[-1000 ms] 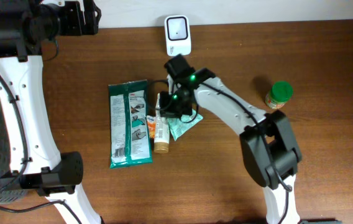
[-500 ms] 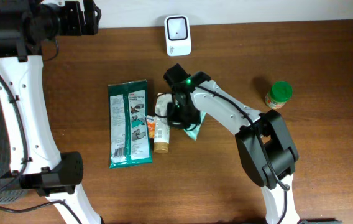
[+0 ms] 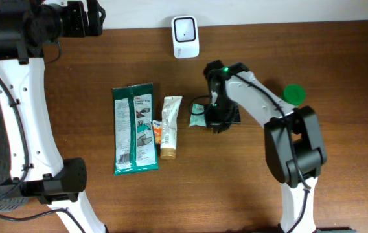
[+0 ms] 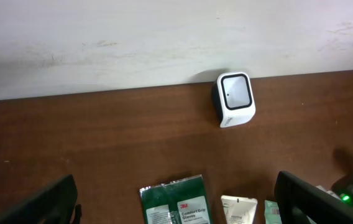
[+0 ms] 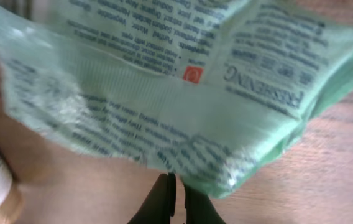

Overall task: Scan the item barcode
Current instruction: 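Move the right gripper to the mint-green packet and grasp it, then lift the mint-green packet and pull it rightward with the right gripper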

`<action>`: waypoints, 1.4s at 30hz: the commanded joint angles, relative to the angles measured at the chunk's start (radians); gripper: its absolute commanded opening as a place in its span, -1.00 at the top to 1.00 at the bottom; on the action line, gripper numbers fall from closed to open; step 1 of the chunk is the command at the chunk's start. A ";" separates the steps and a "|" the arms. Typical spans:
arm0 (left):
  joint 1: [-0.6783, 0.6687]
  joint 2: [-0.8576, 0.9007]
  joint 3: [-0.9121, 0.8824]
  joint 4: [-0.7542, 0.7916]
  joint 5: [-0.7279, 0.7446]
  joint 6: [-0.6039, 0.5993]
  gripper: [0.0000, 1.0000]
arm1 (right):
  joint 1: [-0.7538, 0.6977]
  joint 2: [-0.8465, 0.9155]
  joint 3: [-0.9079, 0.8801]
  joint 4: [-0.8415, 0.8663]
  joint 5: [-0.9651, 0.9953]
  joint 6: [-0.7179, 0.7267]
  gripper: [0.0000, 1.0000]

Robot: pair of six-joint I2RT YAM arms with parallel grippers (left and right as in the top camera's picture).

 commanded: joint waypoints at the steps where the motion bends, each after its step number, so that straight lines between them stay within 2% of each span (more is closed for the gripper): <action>1: 0.000 -0.024 0.016 0.001 0.011 0.016 -0.98 | -0.033 -0.138 0.015 -0.008 -0.063 -0.088 0.70; 4: 0.000 -0.024 0.016 0.001 0.011 0.016 -0.98 | -0.079 -0.206 0.015 -0.003 -0.063 -0.069 -0.03; 7: 0.000 -0.024 0.016 0.001 0.011 0.016 -0.98 | -0.121 -0.212 0.003 0.032 -0.076 0.017 -0.27; 15: 0.000 -0.024 0.016 0.001 0.011 0.016 -0.99 | -0.126 -0.169 -0.200 0.286 -0.134 0.182 -0.33; 23: 0.000 -0.024 0.016 0.001 0.011 0.016 -0.98 | -0.147 -0.169 -0.377 0.512 -0.175 0.236 -0.32; 26: 0.000 -0.024 0.016 0.001 0.011 0.016 -0.98 | -0.147 -0.168 -0.408 0.571 -0.175 0.236 -0.19; 29: 0.000 -0.024 0.016 0.001 0.011 0.016 -0.99 | -0.147 -0.168 -0.418 0.591 -0.167 0.235 0.19; 34: 0.000 -0.024 0.016 0.001 0.011 0.016 -0.98 | -0.147 -0.168 -0.418 0.619 -0.146 0.212 0.52; 36: 0.000 -0.024 0.016 0.001 0.011 0.016 -0.98 | -0.147 -0.168 -0.418 0.622 -0.150 0.185 0.73; 42: 0.000 -0.024 0.016 0.001 0.011 0.016 -0.98 | -0.147 -0.168 -0.418 0.615 -0.156 0.155 0.91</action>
